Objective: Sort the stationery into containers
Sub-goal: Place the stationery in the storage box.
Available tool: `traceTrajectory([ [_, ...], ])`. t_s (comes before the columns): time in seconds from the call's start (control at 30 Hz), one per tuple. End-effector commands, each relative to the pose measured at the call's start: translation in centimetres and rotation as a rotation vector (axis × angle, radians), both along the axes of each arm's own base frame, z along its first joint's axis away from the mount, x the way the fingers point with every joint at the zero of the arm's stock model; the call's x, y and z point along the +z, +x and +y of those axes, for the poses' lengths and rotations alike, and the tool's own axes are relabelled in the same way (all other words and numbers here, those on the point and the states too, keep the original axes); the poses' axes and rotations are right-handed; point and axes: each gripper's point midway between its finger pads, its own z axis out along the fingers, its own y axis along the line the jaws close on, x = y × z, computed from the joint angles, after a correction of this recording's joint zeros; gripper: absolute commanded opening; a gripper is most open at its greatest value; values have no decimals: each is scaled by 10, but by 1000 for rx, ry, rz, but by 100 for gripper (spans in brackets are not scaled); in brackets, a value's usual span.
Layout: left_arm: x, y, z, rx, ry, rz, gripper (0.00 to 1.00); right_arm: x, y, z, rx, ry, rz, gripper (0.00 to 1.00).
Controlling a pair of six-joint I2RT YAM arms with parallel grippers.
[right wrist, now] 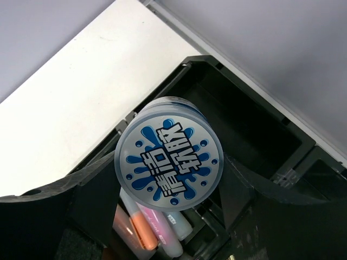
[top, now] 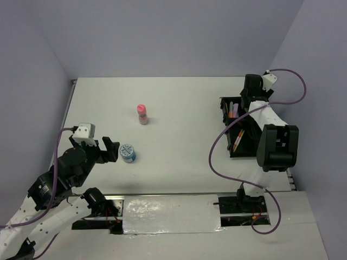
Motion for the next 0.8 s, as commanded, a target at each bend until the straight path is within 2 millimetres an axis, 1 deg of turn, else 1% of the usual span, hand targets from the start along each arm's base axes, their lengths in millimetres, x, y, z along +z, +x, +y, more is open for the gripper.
traceTrajectory([
  [0.0, 9, 2, -4, -17, -20, -35, 99, 43, 2, -16, -90, -35, -164, 0],
  [0.17, 7, 2, -6, -25, -17, -31, 99, 24, 7, -27, -105, -19, -157, 0],
  [0.2, 7, 2, -6, -24, -14, -29, 99, 22, 5, -32, -124, -23, -153, 0],
  [0.23, 7, 2, -7, -26, -15, -29, 99, 18, 8, -32, -114, -32, -143, 0],
  [0.3, 7, 3, -7, -27, -12, -28, 99, 17, 10, -38, -117, -26, -138, 0],
  [0.33, 7, 3, -7, -27, -13, -28, 99, 9, 11, -39, -114, -13, -123, 0],
  [0.4, 7, 3, -8, -32, -12, -27, 99, 8, 18, -46, -104, 15, -126, 0],
  [0.43, 6, 3, -8, -33, -11, -26, 99, -5, 20, -44, -90, 40, -88, 0],
  [0.47, 6, 3, -9, -34, -10, -26, 99, -1, 25, -46, -84, 43, -95, 0],
  [0.5, 6, 3, -9, -34, -9, -25, 99, -2, 27, -45, -77, 42, -86, 0],
  [0.53, 7, 3, -9, -34, -10, -26, 99, -9, 28, -45, -78, 44, -65, 1],
  [0.6, 5, 4, -9, -32, -6, -23, 99, -11, 31, -46, -77, 44, -57, 2],
  [0.63, 6, 4, -9, -34, -5, -22, 99, -16, 31, -48, -82, 48, -46, 6],
  [0.67, 6, 4, -9, -34, -5, -22, 99, -17, 33, -48, -75, 51, -45, 9],
  [0.7, 5, 4, -9, -32, -3, -20, 99, -19, 34, -48, -78, 51, -41, 14],
  [0.73, 4, 4, -9, -31, -2, -19, 99, -28, 32, -51, -91, 61, -16, 15],
  [0.77, 5, 4, -9, -31, -3, -20, 99, -29, 36, -52, -81, 70, -18, 15],
])
